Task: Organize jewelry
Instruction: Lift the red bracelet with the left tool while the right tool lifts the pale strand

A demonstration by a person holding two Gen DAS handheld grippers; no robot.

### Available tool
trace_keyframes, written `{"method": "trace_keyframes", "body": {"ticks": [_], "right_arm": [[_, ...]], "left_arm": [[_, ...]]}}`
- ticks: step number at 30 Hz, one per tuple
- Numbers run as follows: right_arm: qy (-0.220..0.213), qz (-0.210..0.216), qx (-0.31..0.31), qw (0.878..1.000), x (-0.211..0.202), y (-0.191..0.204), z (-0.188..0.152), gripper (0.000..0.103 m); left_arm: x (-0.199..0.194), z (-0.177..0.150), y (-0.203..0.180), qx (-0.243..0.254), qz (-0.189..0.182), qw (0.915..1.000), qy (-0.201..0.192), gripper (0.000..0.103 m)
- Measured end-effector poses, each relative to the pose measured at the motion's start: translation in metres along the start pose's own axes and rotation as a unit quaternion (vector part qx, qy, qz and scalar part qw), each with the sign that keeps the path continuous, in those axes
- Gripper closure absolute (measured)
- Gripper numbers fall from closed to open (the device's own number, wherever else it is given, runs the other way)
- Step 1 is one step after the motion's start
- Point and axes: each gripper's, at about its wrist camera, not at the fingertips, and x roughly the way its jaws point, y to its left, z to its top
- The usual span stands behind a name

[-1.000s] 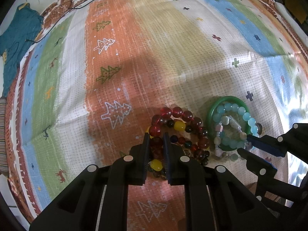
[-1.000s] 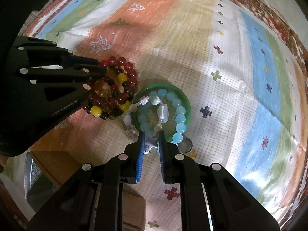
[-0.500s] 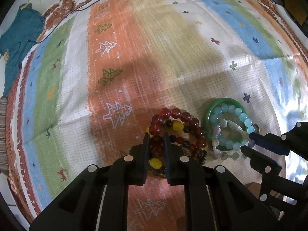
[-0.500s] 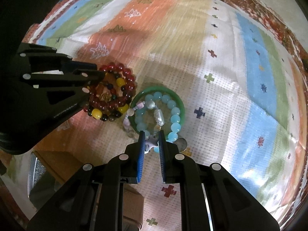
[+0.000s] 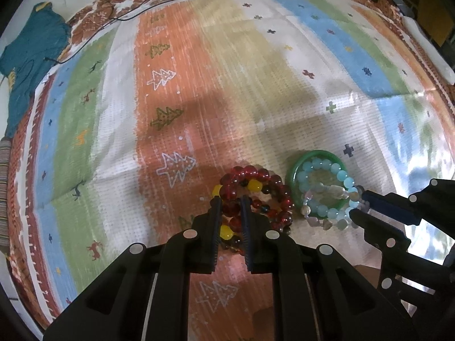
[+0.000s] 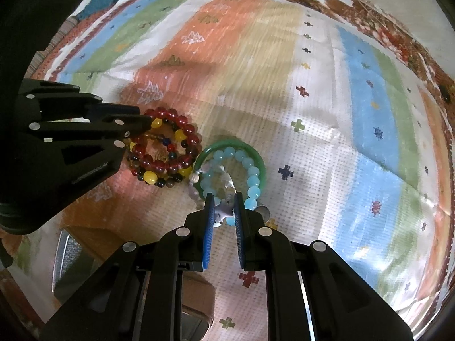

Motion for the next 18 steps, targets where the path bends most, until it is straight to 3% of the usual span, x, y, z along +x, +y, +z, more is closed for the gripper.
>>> {"method": "trace_keyframes", "body": {"ticks": [14,15,16,18], "right_arm": [[-0.039,-0.012,0.015,0.999,-0.025,-0.005,-0.002,0.088],[-0.041,-0.012,0.017,0.999,-0.027,-0.005,-0.003,0.088],[-0.044,-0.014,0.019,0.999,-0.029,-0.005,-0.005,0.088],[-0.05,-0.017,0.022,0.998,-0.033,-0.004,-0.008,0.088]], "left_arm": [[-0.025,-0.009,-0.001,-0.005,-0.009,0.9997,-0.021,0.091],[-0.027,-0.01,0.0,-0.006,-0.01,0.9997,-0.022,0.093],[-0.03,-0.012,0.0,-0.008,-0.01,0.9996,-0.024,0.102],[-0.038,-0.014,0.001,-0.013,-0.012,0.9994,-0.031,0.103]]}}
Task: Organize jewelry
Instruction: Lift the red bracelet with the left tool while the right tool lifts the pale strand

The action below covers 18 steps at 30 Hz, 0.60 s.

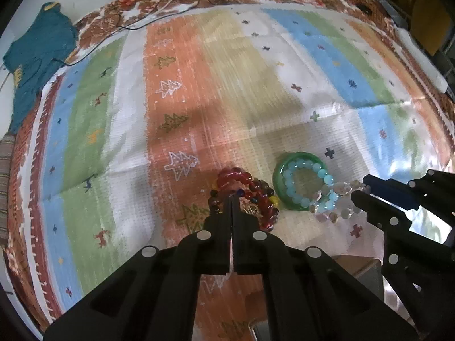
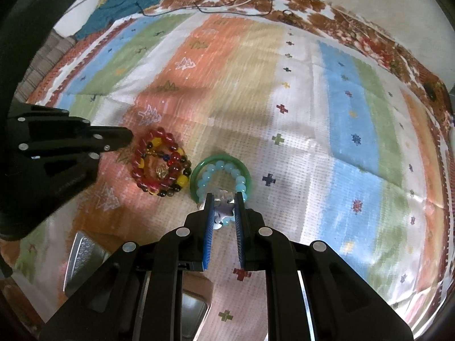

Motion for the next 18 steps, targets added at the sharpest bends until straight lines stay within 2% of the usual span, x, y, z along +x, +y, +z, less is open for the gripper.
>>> {"method": "trace_keyframes", "body": {"ticks": [4,12,14,18], "right_arm": [[-0.013,-0.006,0.004,1.0,-0.011,0.0,-0.004,0.088],[-0.008,0.001,0.009,1.0,-0.009,-0.003,-0.006,0.088],[-0.005,0.002,0.01,1.0,-0.007,-0.004,-0.007,0.088],[0.0,0.004,0.01,1.0,-0.004,-0.004,-0.007,0.088]], "left_arm": [[-0.013,-0.004,0.001,-0.009,-0.008,0.9998,-0.014,0.103],[0.01,-0.007,0.006,-0.019,0.009,0.9996,0.017,0.099],[0.017,-0.005,0.009,-0.023,0.013,0.9994,0.024,0.09],[0.028,-0.003,0.01,-0.027,0.016,0.999,0.033,0.081]]}}
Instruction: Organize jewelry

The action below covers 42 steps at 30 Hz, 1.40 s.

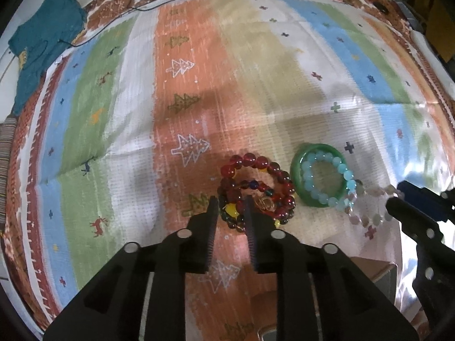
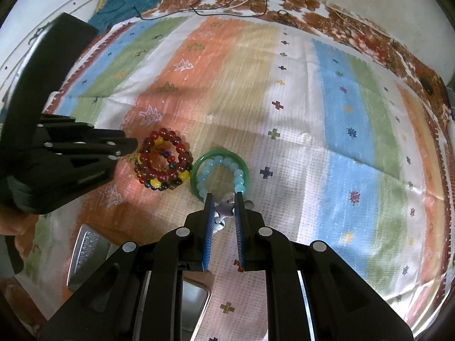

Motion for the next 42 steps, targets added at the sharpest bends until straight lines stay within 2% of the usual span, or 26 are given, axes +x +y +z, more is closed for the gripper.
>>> {"method": "trace_keyframes", "body": {"ticks": [2,15,19,21,24,28,32,42], "right_arm": [[0.001,0.002,-0.001,1.0,0.0,0.0,0.0,0.088],[0.006,0.001,-0.007,1.0,0.004,0.004,0.0,0.088],[0.007,0.001,-0.008,1.0,0.005,0.004,0.001,0.088],[0.007,0.0,-0.008,1.0,0.005,0.004,0.001,0.088],[0.006,-0.001,-0.009,1.0,0.005,0.005,0.0,0.088],[0.001,-0.004,-0.006,1.0,0.001,0.004,-0.002,0.088],[-0.014,-0.013,0.0,1.0,-0.007,0.001,-0.001,0.088],[-0.062,-0.025,0.015,0.998,-0.028,0.004,-0.005,0.088]], "left_arm": [[0.005,0.002,-0.001,-0.002,0.002,1.0,0.003,0.078],[0.041,0.011,-0.014,0.016,0.039,0.9987,0.03,0.078],[0.038,0.012,-0.013,0.013,0.048,0.9985,0.021,0.09],[0.035,0.011,-0.011,0.01,0.036,0.9991,0.022,0.09],[0.033,0.01,-0.011,0.011,0.038,0.9991,0.019,0.09],[0.017,0.009,-0.009,0.001,0.023,0.9997,0.004,0.09],[-0.01,0.005,-0.01,-0.005,-0.008,0.9998,-0.02,0.09],[-0.07,-0.011,-0.004,-0.021,-0.039,0.9961,-0.076,0.09]]}}
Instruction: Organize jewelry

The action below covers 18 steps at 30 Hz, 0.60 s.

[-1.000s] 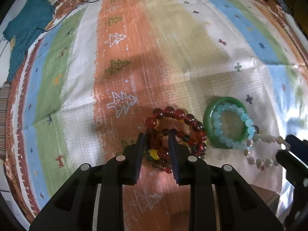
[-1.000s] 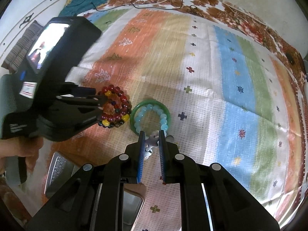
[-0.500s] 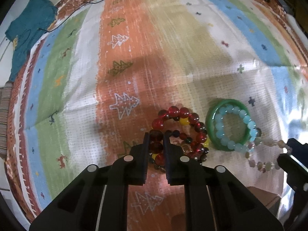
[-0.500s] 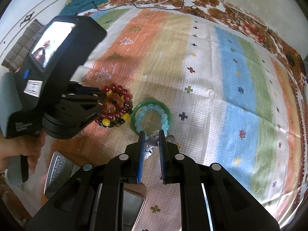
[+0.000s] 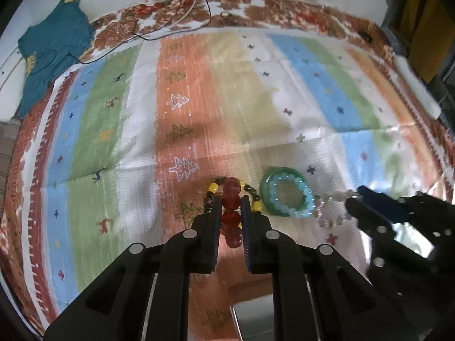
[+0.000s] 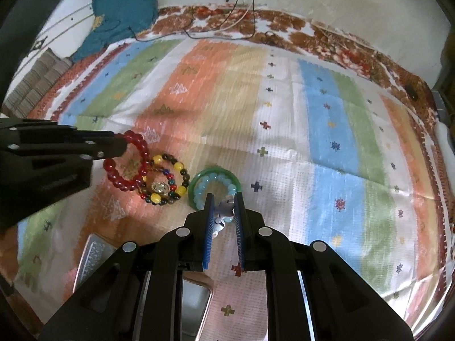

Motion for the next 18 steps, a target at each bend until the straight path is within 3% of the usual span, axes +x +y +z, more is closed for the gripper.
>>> {"method": "trace_keyframes", "body": {"ticks": [18], "right_arm": [[-0.064,0.001,0.014,0.998,-0.041,0.004,-0.012,0.088]], "left_arm": [[-0.067,-0.032,-0.021,0.011,-0.024,0.9972,-0.071,0.09]]}}
